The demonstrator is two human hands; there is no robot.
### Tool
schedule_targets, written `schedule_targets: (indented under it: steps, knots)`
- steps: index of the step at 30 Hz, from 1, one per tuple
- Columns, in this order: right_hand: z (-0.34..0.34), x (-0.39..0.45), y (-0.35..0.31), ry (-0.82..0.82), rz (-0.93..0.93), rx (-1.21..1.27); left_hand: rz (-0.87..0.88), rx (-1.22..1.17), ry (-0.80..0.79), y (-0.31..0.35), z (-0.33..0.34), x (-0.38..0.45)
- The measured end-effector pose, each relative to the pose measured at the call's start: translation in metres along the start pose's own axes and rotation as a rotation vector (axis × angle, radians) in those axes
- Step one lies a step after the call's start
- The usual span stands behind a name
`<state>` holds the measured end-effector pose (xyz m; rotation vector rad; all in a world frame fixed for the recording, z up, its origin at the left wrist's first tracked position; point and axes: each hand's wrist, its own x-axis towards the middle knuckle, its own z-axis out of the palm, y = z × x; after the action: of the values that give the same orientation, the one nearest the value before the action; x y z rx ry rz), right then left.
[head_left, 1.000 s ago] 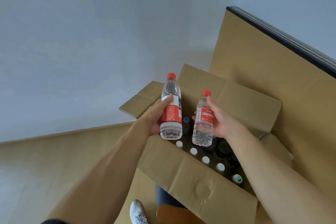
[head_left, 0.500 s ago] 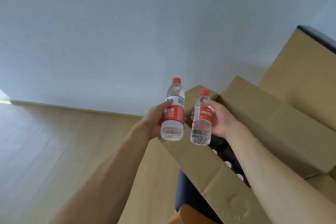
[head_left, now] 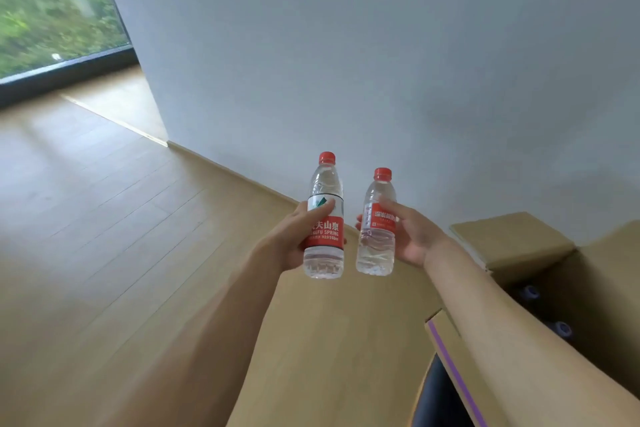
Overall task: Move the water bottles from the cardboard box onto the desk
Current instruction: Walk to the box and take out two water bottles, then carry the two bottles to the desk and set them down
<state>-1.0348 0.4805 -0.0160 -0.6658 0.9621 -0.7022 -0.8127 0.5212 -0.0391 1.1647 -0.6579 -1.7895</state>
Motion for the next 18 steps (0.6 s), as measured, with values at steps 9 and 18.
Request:
schedule_targets:
  steps: [9,18]
  knots:
    - [0.135,0.076,0.031,-0.222,0.100,-0.179,0.101,-0.044,0.227,0.042,-0.119,-0.048]
    - [0.243,0.124,0.058,-0.439,0.183,-0.271,0.142,-0.130,0.420,0.062,-0.202,-0.092]
